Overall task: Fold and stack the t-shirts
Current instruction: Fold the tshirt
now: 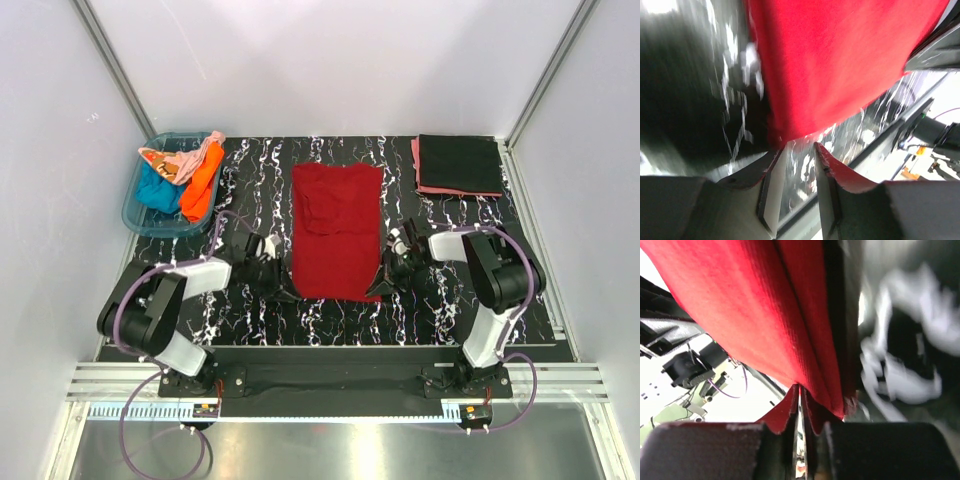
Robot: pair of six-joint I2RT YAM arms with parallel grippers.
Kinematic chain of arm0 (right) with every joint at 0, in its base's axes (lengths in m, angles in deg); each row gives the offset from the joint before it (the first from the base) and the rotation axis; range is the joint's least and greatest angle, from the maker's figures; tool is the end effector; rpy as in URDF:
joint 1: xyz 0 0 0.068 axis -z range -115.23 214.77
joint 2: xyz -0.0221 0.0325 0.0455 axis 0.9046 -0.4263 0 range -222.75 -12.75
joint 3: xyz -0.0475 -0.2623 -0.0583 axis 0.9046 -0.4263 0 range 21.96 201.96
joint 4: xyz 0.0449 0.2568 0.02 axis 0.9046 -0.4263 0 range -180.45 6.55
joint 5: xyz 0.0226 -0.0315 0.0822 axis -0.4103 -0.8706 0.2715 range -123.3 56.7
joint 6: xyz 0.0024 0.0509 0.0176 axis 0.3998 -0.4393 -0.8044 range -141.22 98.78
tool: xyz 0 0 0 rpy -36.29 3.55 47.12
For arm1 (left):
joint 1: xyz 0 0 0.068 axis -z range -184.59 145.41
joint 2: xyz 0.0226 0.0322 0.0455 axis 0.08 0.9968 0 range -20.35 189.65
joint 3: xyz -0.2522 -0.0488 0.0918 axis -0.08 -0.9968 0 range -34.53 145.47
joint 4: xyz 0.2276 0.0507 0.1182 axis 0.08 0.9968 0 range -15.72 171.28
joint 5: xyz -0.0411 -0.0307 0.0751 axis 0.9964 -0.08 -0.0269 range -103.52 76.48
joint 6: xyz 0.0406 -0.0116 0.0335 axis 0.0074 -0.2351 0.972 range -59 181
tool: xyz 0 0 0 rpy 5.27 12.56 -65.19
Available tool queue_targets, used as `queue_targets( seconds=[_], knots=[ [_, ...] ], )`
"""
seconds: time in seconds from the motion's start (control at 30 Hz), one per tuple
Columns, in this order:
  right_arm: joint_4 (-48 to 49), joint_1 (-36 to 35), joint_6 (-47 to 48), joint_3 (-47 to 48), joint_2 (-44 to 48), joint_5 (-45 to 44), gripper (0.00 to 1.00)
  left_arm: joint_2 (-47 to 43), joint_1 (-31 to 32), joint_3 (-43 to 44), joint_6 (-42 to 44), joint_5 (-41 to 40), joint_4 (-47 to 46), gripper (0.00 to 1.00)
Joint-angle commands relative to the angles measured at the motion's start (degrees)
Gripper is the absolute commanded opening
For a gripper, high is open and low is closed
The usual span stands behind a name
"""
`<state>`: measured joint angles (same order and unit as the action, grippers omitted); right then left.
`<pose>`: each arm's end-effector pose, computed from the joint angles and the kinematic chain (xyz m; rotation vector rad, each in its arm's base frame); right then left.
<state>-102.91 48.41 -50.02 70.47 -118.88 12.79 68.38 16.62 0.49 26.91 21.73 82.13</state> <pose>0.2779 0.1083 0.0962 -0.1679 -2.7765 -1.2119 0.2318 -0.1120 0.1248 -0.0894 2.7855 -1.1082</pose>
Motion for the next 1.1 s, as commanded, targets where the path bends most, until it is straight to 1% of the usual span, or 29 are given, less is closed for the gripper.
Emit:
queue_targets(
  seconds=[0.0,0.03,0.07,0.1,0.13,0.17,0.2,0.23,0.27,0.3,0.33,0.37,0.47,0.57,0.6,0.7,0.77,0.83,0.93,1.07],
  knots=[
    [-2.4,-0.6,0.0,-4.7,3.1,-7.3,0.14,-6.1,2.0,-4.3,-1.2,-6.9,6.1,0.38],
    [-3.3,-0.6,0.1,-4.8,5.7,-7.8,0.15,-7.9,2.5,-4.6,-1.9,-7.3,6.8,0.4],
    [-4.3,-0.6,0.2,-4.8,7.1,-8.4,0.19,-9.7,3.6,-4.6,-2.6,-7.6,7.6,0.47],
    [-6.4,-0.6,0.6,-4.7,8.6,-8.8,0.23,-13.5,4.2,-4.4,-3.9,-8.7,9.6,0.51],
    [-7.6,-0.6,0.8,-4.5,11.6,-9.5,0.27,-15.1,5.0,-4.0,-4.5,-9.4,10.8,0.54],
    [-8.8,-0.6,0.8,-4.0,13.0,-10.8,0.33,-17.2,5.1,-3.7,-5.3,-10.3,11.6,0.57],
    [-10.5,-0.5,0.8,-3.9,14.3,-11.4,0.47,-20.1,5.1,-3.6,-6.7,-10.6,13.0,0.62],
    [-11.3,-0.6,0.9,-3.8,16.2,-11.8,0.52,-21.7,5.1,-3.6,-7.3,-11.1,13.7,0.65],
    [-12.1,-0.7,0.8,-3.4,16.8,-12.2,0.55,-22.8,5.1,-3.6,-7.9,-11.9,14.0,0.67],
    [-13.0,-0.6,0.9,-3.5,17.4,-12.5,0.64,-23.6,5.1,-3.7,-8.6,-12.0,14.2,0.69],
    [-13.7,-0.6,0.9,-3.5,18.2,-13.6,0.69,-24.4,5.1,-3.8,-8.9,-12.0,14.4,0.7],
    [-14.3,-0.7,0.8,-3.7,18.7,-14.6,0.71,-24.5,5.1,-4.0,-9.1,-12.6,14.6,0.7],
    [-15.9,-0.6,1.4,-4.2,20.3,-17.2,0.73,-23.4,5.1,-5.8,-11.0,-11.2,12.4,0.7],
    [-17.2,-0.4,0.3,-5.0,21.4,-20.4,0.71,-21.4,5.1,-9.3,-16.1,-9.8,4.8,0.67],
    [-16.8,-0.3,-0.1,-5.4,22.1,-20.9,0.71,-20.9,5.1,-10.2,-16.9,-9.8,3.8,0.67],
    [-15.1,-0.3,-2.2,-7.5,23.0,-22.9,0.65,-18.0,5.1,-10.9,-20.1,-10.9,0.1,0.64],
    [-13.1,-0.3,-3.5,-8.5,22.5,-22.7,0.6,-15.4,5.1,-10.8,-22.9,-10.8,-2.1,0.61],
    [-11.5,-0.3,-4.1,-10.0,21.8,-21.7,0.58,-14.0,5.4,-9.5,-24.1,-12.0,-2.3,0.59],
    [-8.7,-0.2,-5.0,-11.7,20.1,-20.7,0.57,-11.5,6.6,-6.8,-24.3,-14.1,-1.8,0.6],
    [-6.6,-0.2,-5.5,-12.0,18.6,-20.2,0.56,-8.1,7.7,-4.8,-25.1,-16.1,0.7,0.64]
  ],
)
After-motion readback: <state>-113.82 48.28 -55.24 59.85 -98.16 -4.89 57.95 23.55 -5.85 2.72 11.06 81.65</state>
